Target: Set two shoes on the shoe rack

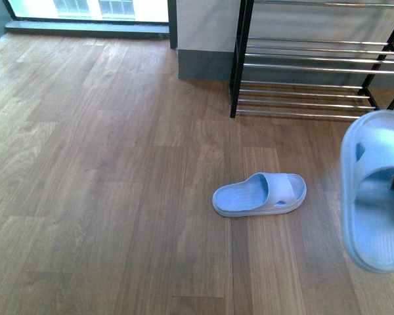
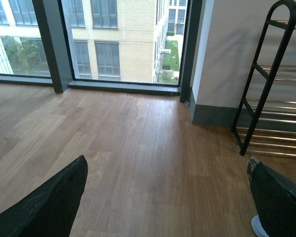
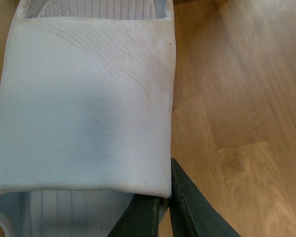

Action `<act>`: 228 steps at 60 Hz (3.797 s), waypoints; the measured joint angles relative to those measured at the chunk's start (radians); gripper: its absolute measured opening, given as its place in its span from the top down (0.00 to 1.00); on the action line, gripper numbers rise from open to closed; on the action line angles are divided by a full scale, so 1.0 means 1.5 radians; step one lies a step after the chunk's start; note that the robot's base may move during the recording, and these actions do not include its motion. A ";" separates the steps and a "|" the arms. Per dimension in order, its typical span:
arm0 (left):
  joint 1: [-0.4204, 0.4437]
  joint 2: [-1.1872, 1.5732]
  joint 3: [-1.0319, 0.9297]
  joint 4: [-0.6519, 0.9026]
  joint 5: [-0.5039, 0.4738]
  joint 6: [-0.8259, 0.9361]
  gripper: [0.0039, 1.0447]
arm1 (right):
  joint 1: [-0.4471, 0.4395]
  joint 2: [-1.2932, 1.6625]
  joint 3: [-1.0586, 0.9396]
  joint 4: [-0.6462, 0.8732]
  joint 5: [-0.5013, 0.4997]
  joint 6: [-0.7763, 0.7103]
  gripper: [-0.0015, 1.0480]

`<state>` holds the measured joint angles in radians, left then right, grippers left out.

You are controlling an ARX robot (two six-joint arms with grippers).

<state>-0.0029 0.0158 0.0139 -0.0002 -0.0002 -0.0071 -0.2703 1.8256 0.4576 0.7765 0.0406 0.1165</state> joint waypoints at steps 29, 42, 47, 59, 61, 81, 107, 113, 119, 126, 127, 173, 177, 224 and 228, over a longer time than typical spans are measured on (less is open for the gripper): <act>0.000 0.000 0.000 0.000 0.000 0.000 0.09 | -0.074 -0.197 -0.037 -0.065 -0.010 -0.003 0.98; 0.000 0.000 0.000 0.000 0.000 0.000 0.09 | -0.074 -0.197 -0.037 -0.065 -0.012 -0.003 0.98; 0.000 0.000 0.000 0.000 0.000 0.000 0.09 | -0.074 -0.197 -0.037 -0.065 -0.012 -0.003 0.98; 0.000 0.000 0.000 0.000 -0.002 0.000 0.09 | -0.073 -0.198 -0.038 -0.065 -0.018 -0.003 0.98; 0.000 0.000 0.000 0.000 -0.002 0.000 0.09 | -0.073 -0.198 -0.038 -0.065 -0.018 -0.003 0.98; 0.000 0.000 0.000 0.000 0.000 0.000 0.09 | -0.075 -0.199 -0.039 -0.066 -0.012 -0.003 0.98; 0.000 0.000 0.000 0.000 0.000 0.000 0.09 | -0.077 -0.199 -0.038 -0.066 -0.012 -0.003 0.98; -0.036 0.058 0.036 -0.095 -0.091 0.009 0.09 | -0.077 -0.199 -0.038 -0.066 -0.012 -0.003 0.98; -0.086 0.230 0.058 -0.052 -0.148 0.034 0.09 | -0.077 -0.199 -0.038 -0.066 -0.012 -0.003 0.98; -0.119 0.485 0.076 0.136 -0.121 0.090 0.09 | -0.076 -0.199 -0.039 -0.066 -0.014 -0.003 0.98; -0.124 0.535 0.085 0.172 -0.121 0.105 0.09 | -0.076 -0.199 -0.039 -0.066 -0.014 -0.003 0.98; -0.230 1.625 0.585 0.341 -0.001 0.461 0.09 | -0.076 -0.199 -0.039 -0.066 -0.013 -0.003 0.98; -0.240 1.662 0.620 0.323 0.020 0.466 0.09 | -0.076 -0.199 -0.039 -0.066 -0.013 -0.003 0.98; -0.300 1.930 0.995 0.182 0.095 0.395 0.09 | -0.076 -0.199 -0.039 -0.066 -0.013 -0.003 0.98; -0.305 1.950 1.026 0.174 0.099 0.381 0.09 | -0.076 -0.199 -0.039 -0.066 -0.013 -0.003 0.98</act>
<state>-0.4602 2.9406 1.5524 0.2607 0.1482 0.5640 -0.3847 1.5269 0.3996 0.6777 0.0212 0.1123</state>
